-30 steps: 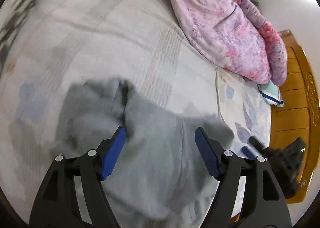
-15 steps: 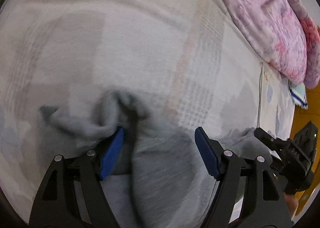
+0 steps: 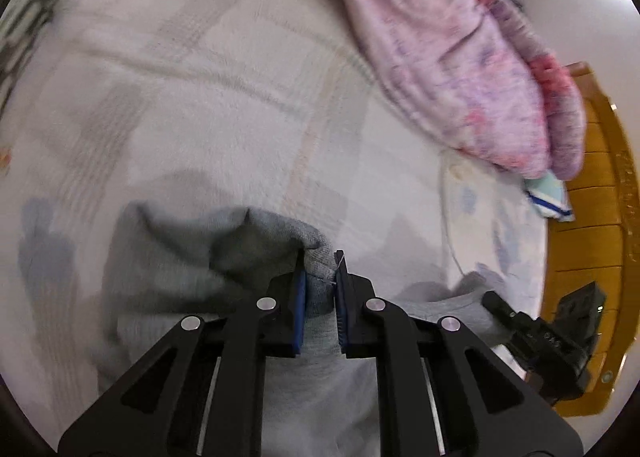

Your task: Fold large clothes

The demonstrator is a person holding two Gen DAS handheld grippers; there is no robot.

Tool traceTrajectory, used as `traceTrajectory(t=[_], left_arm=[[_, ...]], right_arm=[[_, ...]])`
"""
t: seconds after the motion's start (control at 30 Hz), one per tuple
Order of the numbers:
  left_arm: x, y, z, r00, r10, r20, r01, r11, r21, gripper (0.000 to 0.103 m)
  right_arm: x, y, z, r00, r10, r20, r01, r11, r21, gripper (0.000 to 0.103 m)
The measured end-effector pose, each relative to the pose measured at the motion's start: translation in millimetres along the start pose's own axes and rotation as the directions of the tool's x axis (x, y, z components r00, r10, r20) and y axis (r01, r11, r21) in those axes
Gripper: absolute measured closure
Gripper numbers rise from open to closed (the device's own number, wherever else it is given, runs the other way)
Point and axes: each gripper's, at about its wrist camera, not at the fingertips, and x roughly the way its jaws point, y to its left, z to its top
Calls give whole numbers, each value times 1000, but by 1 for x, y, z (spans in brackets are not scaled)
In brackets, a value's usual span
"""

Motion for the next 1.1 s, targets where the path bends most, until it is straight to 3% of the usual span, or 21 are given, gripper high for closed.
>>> traceTrajectory(t=[0.2, 0.47, 0.73, 0.97, 1.1], left_arm=[[-71, -3, -78, 998, -34, 49, 34, 999, 16, 91], [-108, 17, -180, 1000, -12, 24, 12, 1000, -5, 91], [-94, 54, -267, 992, 54, -116, -53, 999, 11, 92], [-61, 89, -306, 976, 113, -188, -114, 993, 7, 92], [-58, 90, -316, 976, 131, -176, -123, 991, 53, 92]], right_arm=[[-68, 13, -68, 999, 10, 37, -8, 999, -54, 99], [-120, 8, -174, 995, -76, 69, 77, 997, -16, 99], [-126, -34, -277, 984, -173, 46, 164, 975, 152, 99], [-104, -70, -341, 975, -222, -21, 218, 930, 297, 102], [-102, -85, -358, 962, -272, -28, 267, 911, 314, 103]])
